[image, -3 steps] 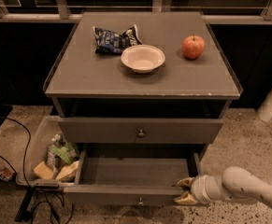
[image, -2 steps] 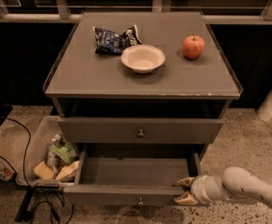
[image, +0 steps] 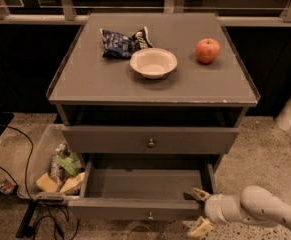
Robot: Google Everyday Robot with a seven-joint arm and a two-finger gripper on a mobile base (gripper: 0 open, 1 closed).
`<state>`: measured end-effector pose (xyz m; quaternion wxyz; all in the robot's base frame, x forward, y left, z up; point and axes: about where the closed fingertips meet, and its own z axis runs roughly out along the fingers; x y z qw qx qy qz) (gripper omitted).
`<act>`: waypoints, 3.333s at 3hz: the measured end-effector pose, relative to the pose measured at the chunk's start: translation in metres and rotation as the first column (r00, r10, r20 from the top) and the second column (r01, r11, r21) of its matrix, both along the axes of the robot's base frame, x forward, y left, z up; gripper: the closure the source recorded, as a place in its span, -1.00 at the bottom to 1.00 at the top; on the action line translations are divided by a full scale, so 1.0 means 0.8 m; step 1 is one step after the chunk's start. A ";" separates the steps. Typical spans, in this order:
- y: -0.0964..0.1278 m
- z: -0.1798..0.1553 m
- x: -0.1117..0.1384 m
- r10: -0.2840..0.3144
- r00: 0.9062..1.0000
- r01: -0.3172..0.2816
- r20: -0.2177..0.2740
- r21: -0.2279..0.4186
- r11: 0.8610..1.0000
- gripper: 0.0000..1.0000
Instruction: Open middle drawer
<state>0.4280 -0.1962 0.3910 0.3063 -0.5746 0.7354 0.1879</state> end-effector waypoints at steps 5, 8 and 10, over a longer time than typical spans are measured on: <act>0.002 0.004 -0.019 0.026 1.000 -0.026 -0.015 0.019 0.999 1.00; 0.003 0.003 -0.019 0.027 1.000 -0.026 -0.015 0.019 0.999 -0.30; 0.001 -0.002 -0.042 0.059 0.998 -0.058 -0.029 0.021 0.998 -0.64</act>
Offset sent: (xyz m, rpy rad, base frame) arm -0.2523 -0.0709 -0.0791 0.0829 0.0358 0.0767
